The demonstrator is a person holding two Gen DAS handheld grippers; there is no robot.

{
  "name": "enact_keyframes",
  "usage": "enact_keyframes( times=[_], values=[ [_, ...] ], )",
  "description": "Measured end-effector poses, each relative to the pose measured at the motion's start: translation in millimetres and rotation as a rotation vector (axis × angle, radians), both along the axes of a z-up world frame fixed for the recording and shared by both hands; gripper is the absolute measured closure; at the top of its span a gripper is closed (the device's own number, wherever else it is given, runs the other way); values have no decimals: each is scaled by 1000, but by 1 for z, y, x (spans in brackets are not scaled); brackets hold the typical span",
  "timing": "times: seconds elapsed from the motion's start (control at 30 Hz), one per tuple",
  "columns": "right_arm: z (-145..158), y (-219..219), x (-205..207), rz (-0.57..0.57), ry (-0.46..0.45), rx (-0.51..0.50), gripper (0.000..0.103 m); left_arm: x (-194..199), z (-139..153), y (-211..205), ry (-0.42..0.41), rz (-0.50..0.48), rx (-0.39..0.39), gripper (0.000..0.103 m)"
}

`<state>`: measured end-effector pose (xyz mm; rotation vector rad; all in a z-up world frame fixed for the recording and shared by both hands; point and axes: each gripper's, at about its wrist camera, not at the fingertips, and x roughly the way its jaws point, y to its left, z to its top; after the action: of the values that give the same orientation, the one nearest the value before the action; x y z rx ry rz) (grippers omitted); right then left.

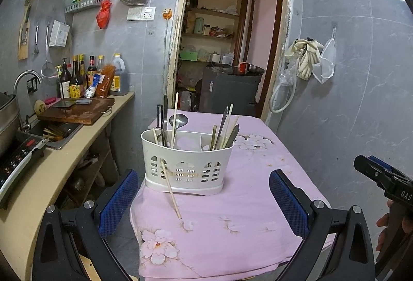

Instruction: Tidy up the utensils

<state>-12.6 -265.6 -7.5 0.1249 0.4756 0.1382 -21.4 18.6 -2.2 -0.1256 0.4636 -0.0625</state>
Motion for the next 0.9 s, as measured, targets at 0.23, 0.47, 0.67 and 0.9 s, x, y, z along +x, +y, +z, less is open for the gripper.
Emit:
enact_keyframes(
  times=[0.23,0.47,0.67,0.9],
  values=[
    [0,4,1,-1,5,-4,1,0,-1,0,-1,-2,2,1],
    [0,2,1,-1,4,-3,1,1,-2,1,-2,-3,3,1],
    [-1,3,1,2,5,-5,1,1,-1,1,-2,-2,3,1],
    [-1,2,2,3,7,-3,1,3,-1,5,-2,0,5,1]
  ],
)
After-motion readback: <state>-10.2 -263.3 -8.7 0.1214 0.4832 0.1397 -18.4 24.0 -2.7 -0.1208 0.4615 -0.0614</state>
